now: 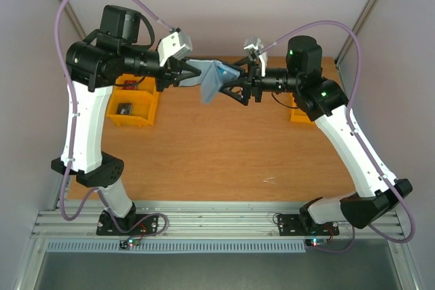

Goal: Take the credit cards out of the card holder

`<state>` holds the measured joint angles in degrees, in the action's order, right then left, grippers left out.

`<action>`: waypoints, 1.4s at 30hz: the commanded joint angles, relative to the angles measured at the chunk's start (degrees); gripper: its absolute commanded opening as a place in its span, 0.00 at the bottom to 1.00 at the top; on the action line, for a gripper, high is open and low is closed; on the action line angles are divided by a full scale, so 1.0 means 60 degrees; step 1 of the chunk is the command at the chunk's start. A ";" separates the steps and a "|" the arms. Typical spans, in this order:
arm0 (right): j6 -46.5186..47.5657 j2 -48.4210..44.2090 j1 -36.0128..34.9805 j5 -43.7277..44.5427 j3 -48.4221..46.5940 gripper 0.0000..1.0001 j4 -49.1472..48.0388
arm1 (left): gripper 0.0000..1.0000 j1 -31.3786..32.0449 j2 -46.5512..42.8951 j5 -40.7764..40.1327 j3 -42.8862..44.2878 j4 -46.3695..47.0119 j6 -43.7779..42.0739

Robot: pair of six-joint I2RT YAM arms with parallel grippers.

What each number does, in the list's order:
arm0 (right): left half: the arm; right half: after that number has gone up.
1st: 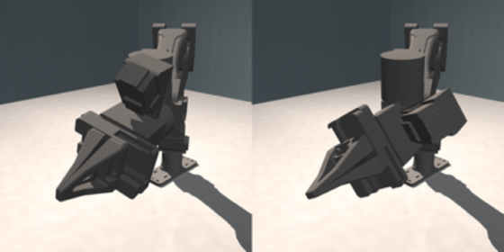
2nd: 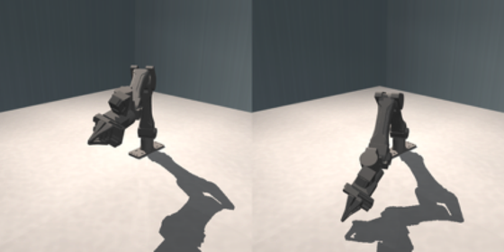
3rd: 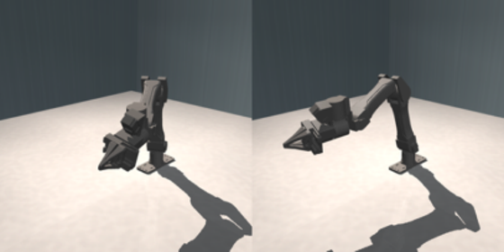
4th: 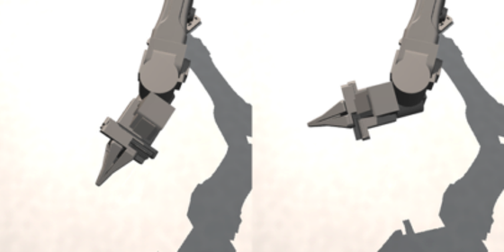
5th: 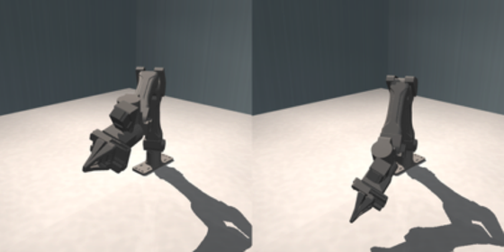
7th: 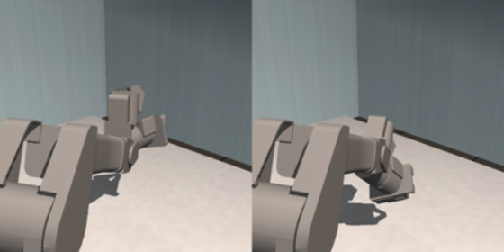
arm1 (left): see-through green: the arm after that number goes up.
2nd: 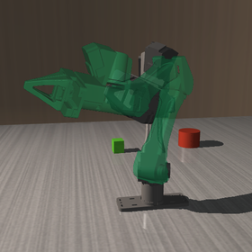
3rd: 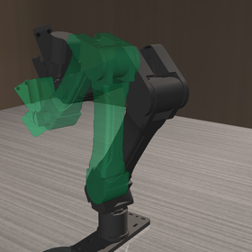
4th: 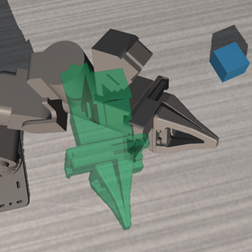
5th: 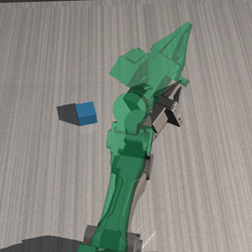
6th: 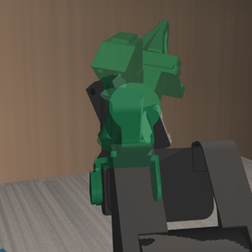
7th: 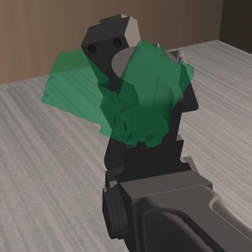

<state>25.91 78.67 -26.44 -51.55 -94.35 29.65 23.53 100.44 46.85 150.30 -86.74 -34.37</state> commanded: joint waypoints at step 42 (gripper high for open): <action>-0.0155 -0.0163 -0.1130 0.0975 0.0473 0.88 -0.1097 | 0.00 0.0082 0.0193 -0.0708 -0.0072 0.1245 0.1794</action>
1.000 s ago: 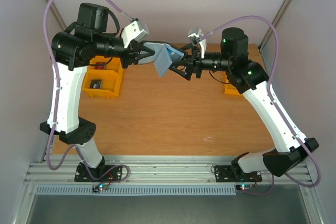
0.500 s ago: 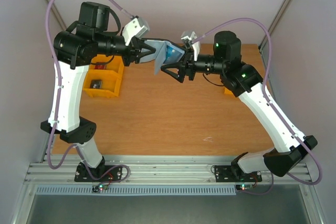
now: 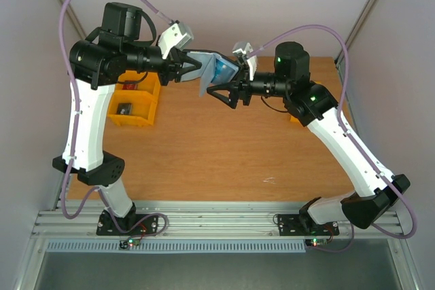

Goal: Take the credit cards out of the card holder

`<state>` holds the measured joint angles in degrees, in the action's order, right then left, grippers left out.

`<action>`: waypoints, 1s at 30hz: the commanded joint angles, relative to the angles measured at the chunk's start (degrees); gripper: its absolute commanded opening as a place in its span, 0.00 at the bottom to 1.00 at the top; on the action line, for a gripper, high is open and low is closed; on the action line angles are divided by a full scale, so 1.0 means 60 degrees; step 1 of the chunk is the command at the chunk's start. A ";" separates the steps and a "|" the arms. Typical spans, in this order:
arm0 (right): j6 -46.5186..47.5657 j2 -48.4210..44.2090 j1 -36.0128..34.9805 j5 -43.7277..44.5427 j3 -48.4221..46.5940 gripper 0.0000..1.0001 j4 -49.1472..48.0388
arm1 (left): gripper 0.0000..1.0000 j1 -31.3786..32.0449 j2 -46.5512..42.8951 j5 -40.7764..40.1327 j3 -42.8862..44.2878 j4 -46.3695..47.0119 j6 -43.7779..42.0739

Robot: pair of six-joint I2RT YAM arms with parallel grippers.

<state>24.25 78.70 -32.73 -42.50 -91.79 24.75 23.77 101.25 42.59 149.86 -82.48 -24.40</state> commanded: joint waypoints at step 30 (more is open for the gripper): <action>-0.0907 0.0487 -0.0320 0.1068 -0.0507 0.65 -0.0763 | 0.00 0.0052 0.0000 0.1127 -0.0658 0.0415 0.0458</action>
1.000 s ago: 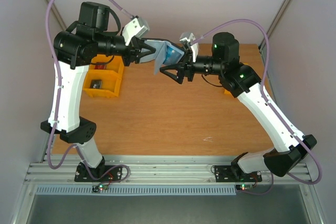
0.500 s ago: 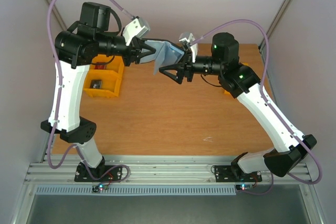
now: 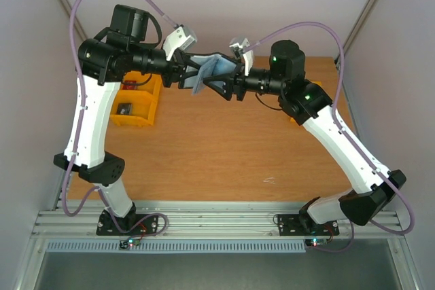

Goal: Take the credit cards out of the card holder

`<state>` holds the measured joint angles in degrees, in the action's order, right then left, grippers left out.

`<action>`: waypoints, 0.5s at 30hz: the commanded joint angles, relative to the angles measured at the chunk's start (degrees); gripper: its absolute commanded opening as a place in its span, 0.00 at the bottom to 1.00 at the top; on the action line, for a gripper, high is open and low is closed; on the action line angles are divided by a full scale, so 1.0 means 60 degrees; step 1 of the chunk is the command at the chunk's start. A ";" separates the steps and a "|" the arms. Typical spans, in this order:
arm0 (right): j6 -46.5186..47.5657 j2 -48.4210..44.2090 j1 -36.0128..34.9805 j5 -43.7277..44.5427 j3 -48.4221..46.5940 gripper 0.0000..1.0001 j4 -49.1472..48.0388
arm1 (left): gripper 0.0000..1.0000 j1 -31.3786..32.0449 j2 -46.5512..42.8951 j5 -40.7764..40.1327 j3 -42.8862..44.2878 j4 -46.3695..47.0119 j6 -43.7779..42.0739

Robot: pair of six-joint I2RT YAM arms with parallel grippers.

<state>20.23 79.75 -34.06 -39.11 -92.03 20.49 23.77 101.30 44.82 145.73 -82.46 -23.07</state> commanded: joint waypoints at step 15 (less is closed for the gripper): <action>0.0065 0.0166 -0.0032 0.0203 -0.0570 0.33 0.0809 | 0.00 0.0027 -0.0037 0.0874 0.0242 0.0002 -0.0182</action>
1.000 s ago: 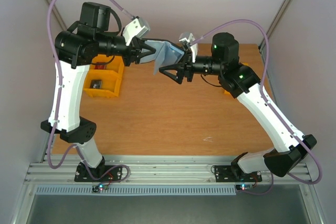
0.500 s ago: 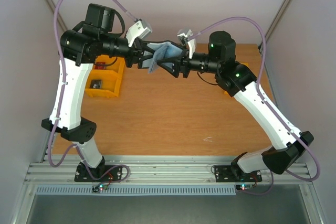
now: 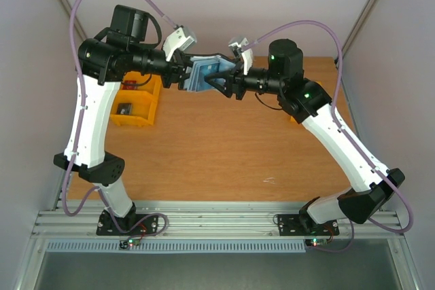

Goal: Take the credit cards out of the card holder

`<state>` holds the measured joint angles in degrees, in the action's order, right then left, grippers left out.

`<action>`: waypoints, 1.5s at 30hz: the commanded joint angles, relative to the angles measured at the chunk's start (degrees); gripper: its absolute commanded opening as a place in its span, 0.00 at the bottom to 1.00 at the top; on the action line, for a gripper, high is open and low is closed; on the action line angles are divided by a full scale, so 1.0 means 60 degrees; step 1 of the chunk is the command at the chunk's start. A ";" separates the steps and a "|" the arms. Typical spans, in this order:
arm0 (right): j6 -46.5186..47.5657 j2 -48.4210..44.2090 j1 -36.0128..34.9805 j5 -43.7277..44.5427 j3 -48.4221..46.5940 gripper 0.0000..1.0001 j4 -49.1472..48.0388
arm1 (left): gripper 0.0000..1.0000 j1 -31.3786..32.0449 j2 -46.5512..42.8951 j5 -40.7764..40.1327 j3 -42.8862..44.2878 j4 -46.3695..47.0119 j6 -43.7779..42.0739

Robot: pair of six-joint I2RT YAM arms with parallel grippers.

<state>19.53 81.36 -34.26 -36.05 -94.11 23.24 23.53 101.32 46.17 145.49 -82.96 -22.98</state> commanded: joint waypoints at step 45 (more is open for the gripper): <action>0.1099 -0.0709 0.0992 -0.3826 -0.0717 0.32 0.2693 | 0.00 -0.0581 -0.0143 0.2422 0.0251 -0.0644 -0.1002</action>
<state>28.29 79.22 -29.02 -55.79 -98.35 40.66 20.32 101.30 58.52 145.43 -88.86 -27.97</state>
